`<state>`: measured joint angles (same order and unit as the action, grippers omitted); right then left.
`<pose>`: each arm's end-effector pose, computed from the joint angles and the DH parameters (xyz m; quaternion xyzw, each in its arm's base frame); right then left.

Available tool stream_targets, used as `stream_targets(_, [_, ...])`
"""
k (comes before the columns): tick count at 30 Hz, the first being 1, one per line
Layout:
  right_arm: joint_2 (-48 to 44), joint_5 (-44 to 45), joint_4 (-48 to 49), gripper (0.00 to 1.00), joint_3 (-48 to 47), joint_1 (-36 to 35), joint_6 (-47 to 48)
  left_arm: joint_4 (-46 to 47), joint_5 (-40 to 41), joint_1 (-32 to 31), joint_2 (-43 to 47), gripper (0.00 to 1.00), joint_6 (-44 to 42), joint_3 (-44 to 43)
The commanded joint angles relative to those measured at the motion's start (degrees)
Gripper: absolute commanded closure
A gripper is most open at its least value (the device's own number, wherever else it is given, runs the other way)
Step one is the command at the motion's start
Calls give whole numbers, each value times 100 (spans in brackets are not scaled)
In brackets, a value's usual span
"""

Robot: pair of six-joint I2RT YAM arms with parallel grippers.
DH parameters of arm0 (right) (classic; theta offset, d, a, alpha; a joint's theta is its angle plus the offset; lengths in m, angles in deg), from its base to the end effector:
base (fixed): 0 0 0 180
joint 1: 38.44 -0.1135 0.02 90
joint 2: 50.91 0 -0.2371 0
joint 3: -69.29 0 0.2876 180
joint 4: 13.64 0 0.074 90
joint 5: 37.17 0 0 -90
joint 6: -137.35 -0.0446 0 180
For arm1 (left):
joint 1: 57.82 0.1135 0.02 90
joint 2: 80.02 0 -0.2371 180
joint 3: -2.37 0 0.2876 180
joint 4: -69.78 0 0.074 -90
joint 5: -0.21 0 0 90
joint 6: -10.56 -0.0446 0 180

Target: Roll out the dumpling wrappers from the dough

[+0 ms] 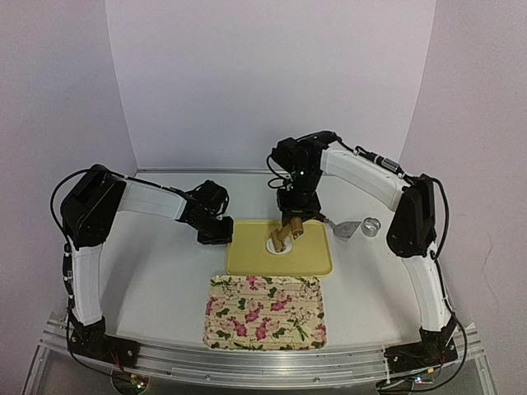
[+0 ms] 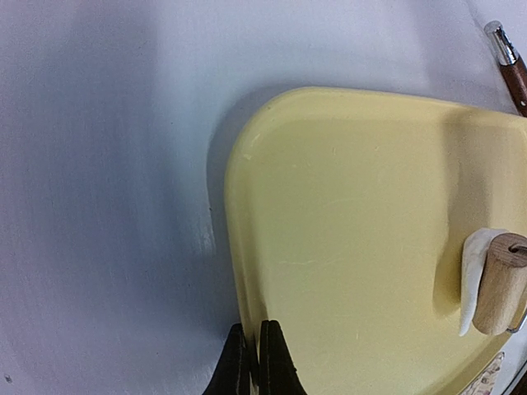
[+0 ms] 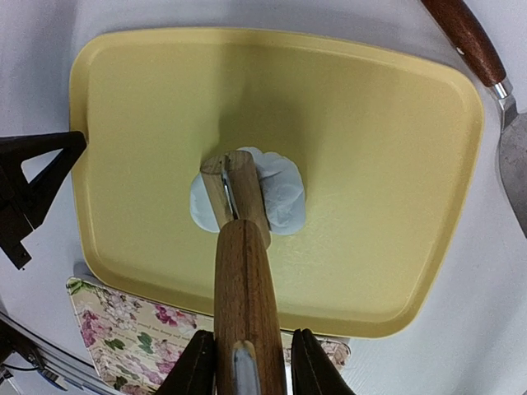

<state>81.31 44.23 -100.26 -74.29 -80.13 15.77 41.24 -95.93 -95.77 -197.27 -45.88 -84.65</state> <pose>0.3625 0.3318 0.2315 -0.0967 0.9843 0.1360 0.0583 0.3428 -0.2734 0.0783 0.0512 0.9605 -0.1989 0.1880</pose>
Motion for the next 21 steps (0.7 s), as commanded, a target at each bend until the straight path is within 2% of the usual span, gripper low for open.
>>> stream_targets(1, [-39,622,-1144,100,351,70,-103,-438,44,-116,224,100,62,124])
stream_targets(14, [-230,860,-1270,100,818,395,-26,-528,233,-90,286,100,131,256])
stream_targets(21, [151,711,-1261,100,693,423,85,-375,93,-72,281,100,46,312])
